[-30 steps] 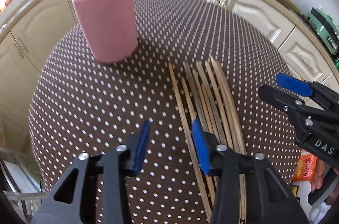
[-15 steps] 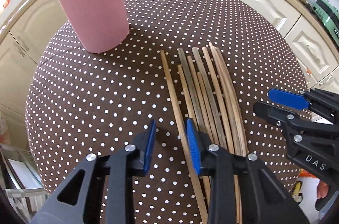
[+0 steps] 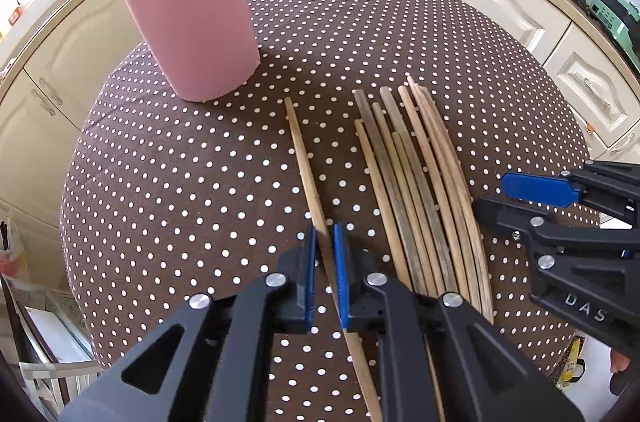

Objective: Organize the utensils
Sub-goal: 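Grasp another chopstick each with the left and right tools from the pile, then carry both chopsticks over the pink cup and release them inside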

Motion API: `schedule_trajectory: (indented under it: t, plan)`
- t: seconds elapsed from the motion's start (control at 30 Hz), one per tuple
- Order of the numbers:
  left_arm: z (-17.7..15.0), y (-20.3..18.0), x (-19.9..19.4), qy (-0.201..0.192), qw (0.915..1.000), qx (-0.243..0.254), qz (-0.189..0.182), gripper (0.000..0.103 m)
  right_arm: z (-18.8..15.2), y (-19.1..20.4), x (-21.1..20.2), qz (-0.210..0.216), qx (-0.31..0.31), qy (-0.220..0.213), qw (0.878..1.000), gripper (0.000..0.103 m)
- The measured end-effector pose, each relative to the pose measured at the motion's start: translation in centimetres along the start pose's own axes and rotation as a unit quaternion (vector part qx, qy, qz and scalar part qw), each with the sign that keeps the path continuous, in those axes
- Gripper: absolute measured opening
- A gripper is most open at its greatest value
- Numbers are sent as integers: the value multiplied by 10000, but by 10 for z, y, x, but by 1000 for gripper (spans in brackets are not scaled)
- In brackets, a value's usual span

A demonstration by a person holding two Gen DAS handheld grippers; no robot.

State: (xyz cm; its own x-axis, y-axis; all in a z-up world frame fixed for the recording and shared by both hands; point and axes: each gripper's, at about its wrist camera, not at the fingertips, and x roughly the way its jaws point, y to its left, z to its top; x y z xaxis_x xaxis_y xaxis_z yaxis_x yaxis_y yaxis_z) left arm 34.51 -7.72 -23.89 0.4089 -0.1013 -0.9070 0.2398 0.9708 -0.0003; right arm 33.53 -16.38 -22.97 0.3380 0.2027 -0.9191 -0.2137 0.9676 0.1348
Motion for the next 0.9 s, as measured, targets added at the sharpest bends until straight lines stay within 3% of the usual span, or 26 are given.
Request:
schedule_trajectory:
  t: [0.2,0.3,0.43,0.57,0.7,0.9]
  plan:
    - [-14,18,-10,-6,10000,-65,-1,8,3,15,8,-68,-88,140,9998,33]
    - [-14,20,-10,-19,10000,-66,-36,7,6,26,12,-301,-217,178,9992,30]
    - [-15,21,-11,-24,9999,-74,-73,7,10,33,17,-493,-335,247,9979,15]
    - [-16,24,-13,-47,9997,-167,-148,6,15,32,20,-455,-281,273,9982,12]
    - [-18,35,-26,-339,9985,-268,-323,6,18,14,13,-403,-189,29,9990,7]
    - [-15,51,-64,-996,9931,-378,-483,6,19,8,-9,-303,-214,-428,9984,6]
